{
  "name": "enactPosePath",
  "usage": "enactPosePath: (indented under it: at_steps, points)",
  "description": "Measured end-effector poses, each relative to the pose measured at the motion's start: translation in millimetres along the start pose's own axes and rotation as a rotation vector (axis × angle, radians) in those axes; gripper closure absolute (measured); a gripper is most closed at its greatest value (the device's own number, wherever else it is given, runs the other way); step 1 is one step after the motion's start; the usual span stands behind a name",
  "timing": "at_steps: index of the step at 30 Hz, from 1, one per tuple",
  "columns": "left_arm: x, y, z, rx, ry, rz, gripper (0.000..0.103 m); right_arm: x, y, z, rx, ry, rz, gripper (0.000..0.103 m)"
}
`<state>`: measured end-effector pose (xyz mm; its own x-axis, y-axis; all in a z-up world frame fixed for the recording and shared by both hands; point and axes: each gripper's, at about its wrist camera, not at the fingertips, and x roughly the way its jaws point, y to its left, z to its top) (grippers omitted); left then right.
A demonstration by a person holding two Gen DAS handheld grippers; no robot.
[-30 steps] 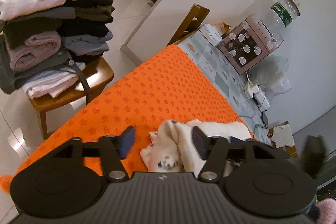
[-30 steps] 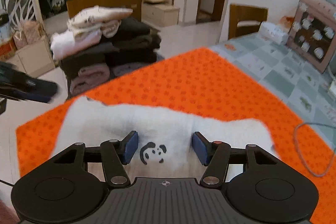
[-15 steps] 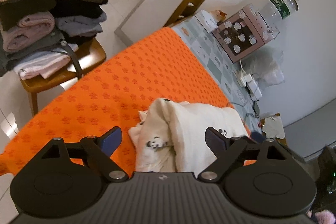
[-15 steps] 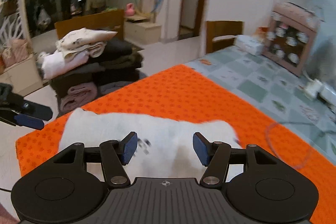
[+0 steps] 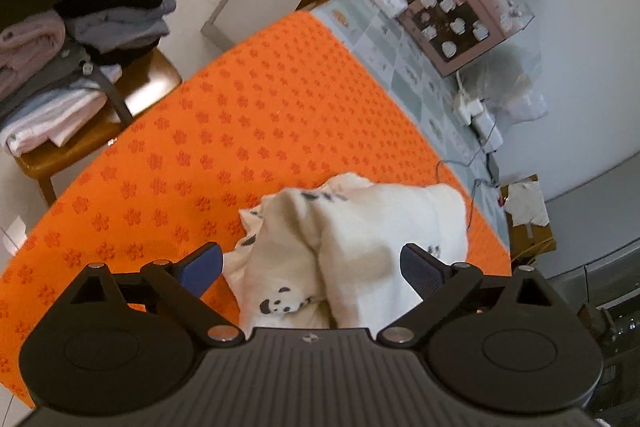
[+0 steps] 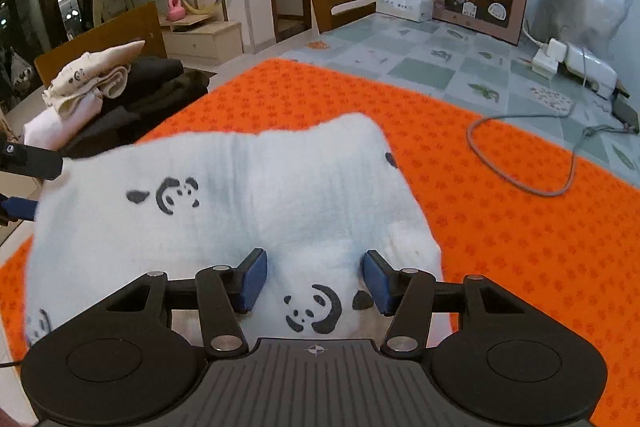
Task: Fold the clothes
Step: 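Grasp the folded bundle with the left gripper while the right gripper grasps its other side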
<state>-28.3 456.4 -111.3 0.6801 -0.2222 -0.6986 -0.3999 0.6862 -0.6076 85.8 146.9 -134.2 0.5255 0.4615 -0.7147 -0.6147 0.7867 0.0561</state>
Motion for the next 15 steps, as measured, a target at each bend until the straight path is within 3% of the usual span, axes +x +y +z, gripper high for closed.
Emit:
enactPosePath:
  at_steps: [3, 7, 15]
  points:
    - [7.0, 5.9, -1.7, -0.030, 0.010, -0.019, 0.005, -14.2, -3.9, 4.9, 0.023, -0.024, 0.010, 0.044]
    - [9.5, 9.5, -3.4, -0.054, -0.002, -0.049, 0.005, -43.3, -23.3, 9.3, 0.124, -0.069, -0.001, 0.015]
    - [20.4, 11.1, -1.2, -0.049, -0.021, -0.059, 0.002, -32.6, -77.7, -17.8, 0.483, 0.021, 0.022, 0.005]
